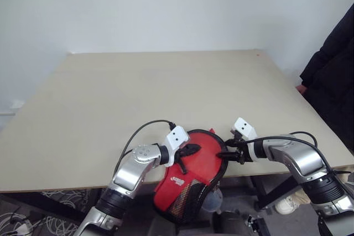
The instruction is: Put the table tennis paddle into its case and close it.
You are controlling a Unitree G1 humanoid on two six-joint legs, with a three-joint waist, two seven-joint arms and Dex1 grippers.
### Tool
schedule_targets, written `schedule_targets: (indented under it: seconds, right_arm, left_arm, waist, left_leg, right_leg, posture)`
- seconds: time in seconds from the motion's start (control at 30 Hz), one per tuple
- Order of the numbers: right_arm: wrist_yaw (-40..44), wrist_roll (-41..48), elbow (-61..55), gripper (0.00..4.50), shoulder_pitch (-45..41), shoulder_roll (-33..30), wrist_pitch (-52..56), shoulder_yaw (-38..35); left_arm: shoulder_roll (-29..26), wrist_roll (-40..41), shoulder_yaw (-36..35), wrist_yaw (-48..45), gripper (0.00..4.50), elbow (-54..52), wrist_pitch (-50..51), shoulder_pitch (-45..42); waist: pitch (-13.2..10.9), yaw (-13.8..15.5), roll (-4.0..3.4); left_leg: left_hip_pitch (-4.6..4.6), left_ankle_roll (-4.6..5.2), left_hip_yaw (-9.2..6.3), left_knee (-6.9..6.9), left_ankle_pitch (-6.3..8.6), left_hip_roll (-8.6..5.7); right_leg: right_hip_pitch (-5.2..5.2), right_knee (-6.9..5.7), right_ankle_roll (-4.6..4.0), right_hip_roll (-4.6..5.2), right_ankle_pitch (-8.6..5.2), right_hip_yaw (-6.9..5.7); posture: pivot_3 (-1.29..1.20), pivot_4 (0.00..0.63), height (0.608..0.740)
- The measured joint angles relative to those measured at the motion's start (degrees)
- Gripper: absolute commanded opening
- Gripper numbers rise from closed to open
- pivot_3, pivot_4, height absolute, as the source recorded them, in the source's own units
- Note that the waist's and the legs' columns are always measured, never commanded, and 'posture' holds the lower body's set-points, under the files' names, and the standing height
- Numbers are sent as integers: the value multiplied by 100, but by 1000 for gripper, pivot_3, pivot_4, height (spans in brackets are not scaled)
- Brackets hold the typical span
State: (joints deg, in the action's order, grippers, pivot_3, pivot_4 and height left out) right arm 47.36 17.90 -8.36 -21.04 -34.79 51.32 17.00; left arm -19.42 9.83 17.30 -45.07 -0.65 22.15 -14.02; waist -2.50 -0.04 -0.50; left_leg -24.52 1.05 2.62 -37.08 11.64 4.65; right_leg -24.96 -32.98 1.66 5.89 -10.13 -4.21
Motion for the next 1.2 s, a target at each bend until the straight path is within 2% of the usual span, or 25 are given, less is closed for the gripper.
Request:
schedule_targets:
  seconds: [0.07, 0.13, 0.3, 0.33, 0.43, 0.7, 1.0, 1.2]
  right_arm:
    - [-13, 4, -4, 1927, 0, 2, -5, -14]
    - [-28, 6, -4, 1404, -5, 25, -5, -44]
    - [-10, 18, -4, 131, -38, 63, 8, -55]
    - [9, 23, -3, 46, -50, 67, 14, -54]
    - [63, 44, 14, 46, -95, 69, 51, -42]
    - [156, -118, 593, 46, -815, 318, -193, 236]
    - [39, -715, 2732, 46, -2420, 1384, -1048, 459]
    - [-386, -1147, 4506, 46, -3304, 2117, -1911, 425]
  left_arm:
    - [18, 35, -117, 25, 0, 7, 7, -34]
    - [23, 61, -262, 45, 0, 52, 16, -123]
    - [17, 148, -470, 50, 0, 123, 26, -315]
    - [15, 153, -487, 49, 0, 129, 28, -319]
    - [9, 166, -536, 54, 0, 151, 28, -319]
    - [20, 167, -545, 93, 0, 182, 26, -311]
    - [31, 165, -537, 117, 0, 168, -11, -269]
    - [31, 164, -530, 139, 0, 123, -15, -227]
  waist:
    - [0, 0, 0]
    - [0, -1, 4]
    - [0, -2, 5]
    - [0, -2, 6]
    - [-3, 0, 18]
    - [-5, -5, 14]
    - [-6, -1, 12]
    - [-6, -17, 12]
  left_leg:
    - [1, 0, 1, -11, 0, 0]
    - [-1, 0, 3, -41, 0, -2]
    - [-3, -18, 4, -29, 11, -2]
    - [-3, -25, 4, -30, 15, -3]
    - [-1, -61, -2, -67, 38, -10]
    - [0, -65, -15, -79, 40, -7]
    - [-2, -65, -12, -85, 39, -7]
    - [0, -65, -10, -81, 39, -6]
  right_leg:
    - [-4, -6, -5, 0, 11, 1]
    - [-6, -5, 14, 2, 99, 4]
    - [-27, -11, 13, 2, 108, 4]
    - [-29, -20, 13, 2, 109, 7]
    - [-45, -88, 9, 1, 111, 24]
    - [-52, -94, -14, -6, 130, 15]
    - [-57, -92, -21, -6, 138, 15]
    - [-77, -109, -45, -9, 185, 18]
  posture:
    - [0, 0, 725]
    - [0, 0, 725]
    - [0, 0, 725]
    - [0, 0, 725]
    - [0, 0, 725]
    - [0, 0, 725]
    - [0, 0, 725]
    - [0, 0, 725]
